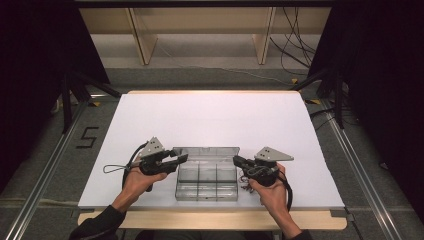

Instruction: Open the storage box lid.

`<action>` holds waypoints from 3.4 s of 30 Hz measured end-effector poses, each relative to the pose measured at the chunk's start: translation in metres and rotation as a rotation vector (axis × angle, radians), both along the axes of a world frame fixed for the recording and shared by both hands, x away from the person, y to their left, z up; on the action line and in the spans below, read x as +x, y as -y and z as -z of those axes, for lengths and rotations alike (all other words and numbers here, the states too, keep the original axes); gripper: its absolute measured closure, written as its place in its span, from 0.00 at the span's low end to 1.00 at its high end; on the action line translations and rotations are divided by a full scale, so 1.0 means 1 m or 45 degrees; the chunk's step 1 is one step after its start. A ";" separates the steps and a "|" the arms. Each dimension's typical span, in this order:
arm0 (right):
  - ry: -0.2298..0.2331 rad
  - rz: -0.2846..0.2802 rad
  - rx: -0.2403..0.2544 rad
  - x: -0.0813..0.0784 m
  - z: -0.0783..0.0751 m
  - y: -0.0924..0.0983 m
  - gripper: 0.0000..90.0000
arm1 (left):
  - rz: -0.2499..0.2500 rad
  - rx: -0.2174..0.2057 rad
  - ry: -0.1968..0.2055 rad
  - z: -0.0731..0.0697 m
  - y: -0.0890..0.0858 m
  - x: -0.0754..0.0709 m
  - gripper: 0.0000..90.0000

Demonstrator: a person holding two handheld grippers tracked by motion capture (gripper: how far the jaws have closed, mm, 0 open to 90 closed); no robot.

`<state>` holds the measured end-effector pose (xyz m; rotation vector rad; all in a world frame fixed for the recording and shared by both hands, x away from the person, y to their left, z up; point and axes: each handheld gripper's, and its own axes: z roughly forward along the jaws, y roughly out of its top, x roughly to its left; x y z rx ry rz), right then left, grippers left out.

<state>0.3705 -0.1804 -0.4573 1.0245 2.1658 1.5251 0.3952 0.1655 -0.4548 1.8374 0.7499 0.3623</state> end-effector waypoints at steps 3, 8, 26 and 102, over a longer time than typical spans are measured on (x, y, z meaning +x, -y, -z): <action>-0.005 0.003 -0.007 0.002 0.000 0.000 0.95 | -0.005 0.011 0.000 0.000 -0.001 0.001 0.71; -0.046 0.011 0.026 0.002 0.002 0.000 0.94 | 0.004 0.021 0.012 0.000 -0.001 0.004 0.72; -0.058 0.068 0.021 -0.017 0.001 0.025 0.69 | 0.015 0.015 -0.017 0.001 0.000 0.014 0.73; -0.119 0.059 -0.019 -0.053 0.011 0.041 0.46 | -0.031 0.054 -0.111 0.023 0.001 0.029 0.71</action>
